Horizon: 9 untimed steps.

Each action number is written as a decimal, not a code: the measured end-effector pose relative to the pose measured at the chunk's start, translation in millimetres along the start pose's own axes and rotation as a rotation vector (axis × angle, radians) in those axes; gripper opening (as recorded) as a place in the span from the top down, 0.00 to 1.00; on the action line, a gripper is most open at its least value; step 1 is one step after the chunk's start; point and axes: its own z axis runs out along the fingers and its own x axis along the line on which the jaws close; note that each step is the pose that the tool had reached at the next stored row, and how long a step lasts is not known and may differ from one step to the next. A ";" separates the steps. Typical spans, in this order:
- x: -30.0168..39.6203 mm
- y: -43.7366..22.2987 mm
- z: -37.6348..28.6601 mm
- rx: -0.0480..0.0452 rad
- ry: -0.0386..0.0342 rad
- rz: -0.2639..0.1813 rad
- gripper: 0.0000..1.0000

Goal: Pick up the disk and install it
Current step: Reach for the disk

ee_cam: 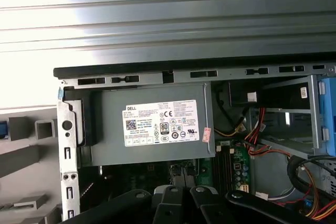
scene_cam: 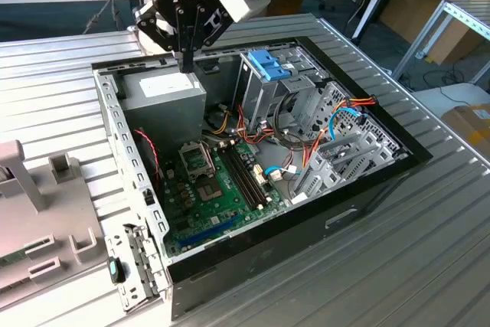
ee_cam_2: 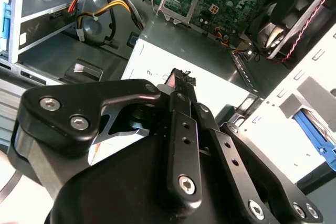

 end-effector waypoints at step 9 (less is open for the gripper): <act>20.4 -1.5 -0.6 0.0002 0.0000 0.000 0.89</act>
